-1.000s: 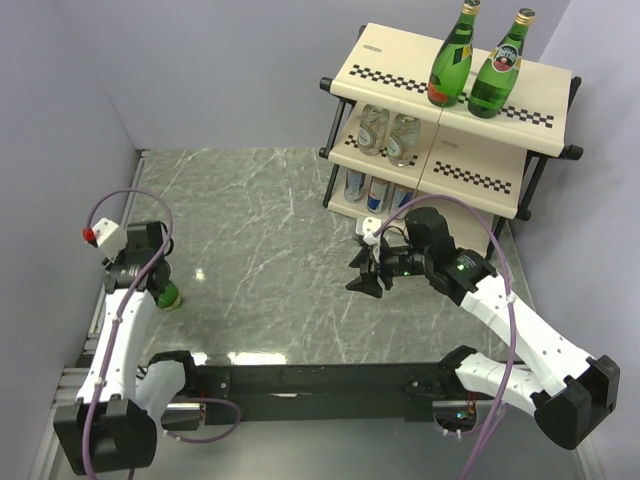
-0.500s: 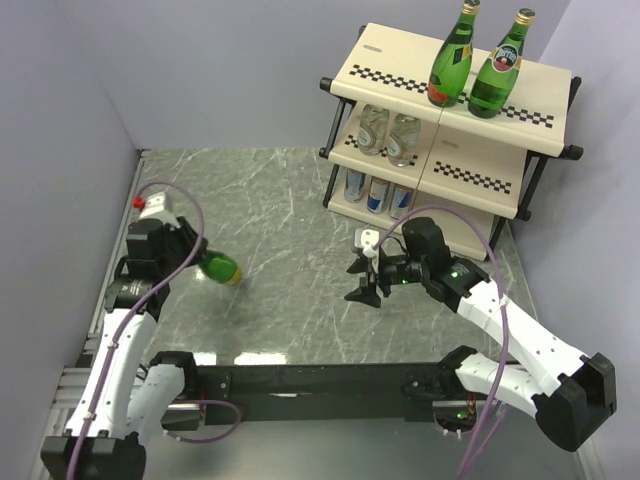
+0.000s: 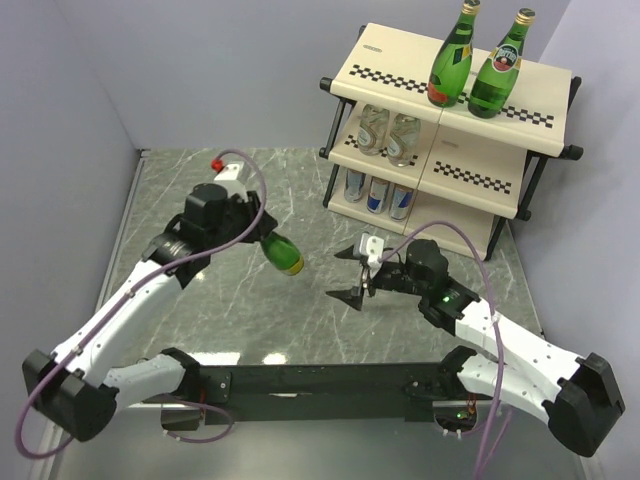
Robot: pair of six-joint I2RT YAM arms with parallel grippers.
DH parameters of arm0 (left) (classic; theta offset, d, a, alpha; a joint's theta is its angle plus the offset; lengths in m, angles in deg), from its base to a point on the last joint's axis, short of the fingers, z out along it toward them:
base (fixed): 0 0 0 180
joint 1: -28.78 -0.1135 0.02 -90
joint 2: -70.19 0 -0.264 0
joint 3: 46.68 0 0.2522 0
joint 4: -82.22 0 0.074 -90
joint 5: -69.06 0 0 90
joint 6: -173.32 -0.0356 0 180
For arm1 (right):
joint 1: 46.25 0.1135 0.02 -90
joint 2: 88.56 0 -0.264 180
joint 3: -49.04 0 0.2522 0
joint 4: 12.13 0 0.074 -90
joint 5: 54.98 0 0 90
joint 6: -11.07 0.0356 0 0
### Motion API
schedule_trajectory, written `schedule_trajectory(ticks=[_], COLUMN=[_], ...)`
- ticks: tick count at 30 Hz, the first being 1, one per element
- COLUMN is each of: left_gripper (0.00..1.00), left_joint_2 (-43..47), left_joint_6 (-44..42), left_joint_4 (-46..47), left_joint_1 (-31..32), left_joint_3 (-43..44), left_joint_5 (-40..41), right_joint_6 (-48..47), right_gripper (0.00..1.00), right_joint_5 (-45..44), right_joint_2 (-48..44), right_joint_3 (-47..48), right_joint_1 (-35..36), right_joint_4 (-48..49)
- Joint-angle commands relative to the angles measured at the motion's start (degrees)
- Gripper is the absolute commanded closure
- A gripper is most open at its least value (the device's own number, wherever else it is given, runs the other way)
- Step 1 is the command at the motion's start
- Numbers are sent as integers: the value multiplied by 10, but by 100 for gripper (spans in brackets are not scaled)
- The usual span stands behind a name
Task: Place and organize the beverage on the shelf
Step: Place the drink on the shelf.
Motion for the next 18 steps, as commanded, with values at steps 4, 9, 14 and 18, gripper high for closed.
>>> schedule_trajectory(ticks=[4,9,14,18], left_gripper=[100,100,100,100], left_joint_2=[-46,-92,-116,-141], left_joint_6=[54,62,75,93], left_joint_4=[81,64,52,39], left_joint_1=[68,105,136,148], left_joint_3=[104,162,198,229], left_joint_5=[49,75,100,103], right_joint_6=[123,172,171,172], right_gripper=[8,8,7,7], right_joint_5=[-68,-124,-179,-187], right_joint_2=[42,94,116,127], right_joint_3=[48,93,112,116], right_joint_1=[10,25,37,40], right_joint_4=[159,156,146,151])
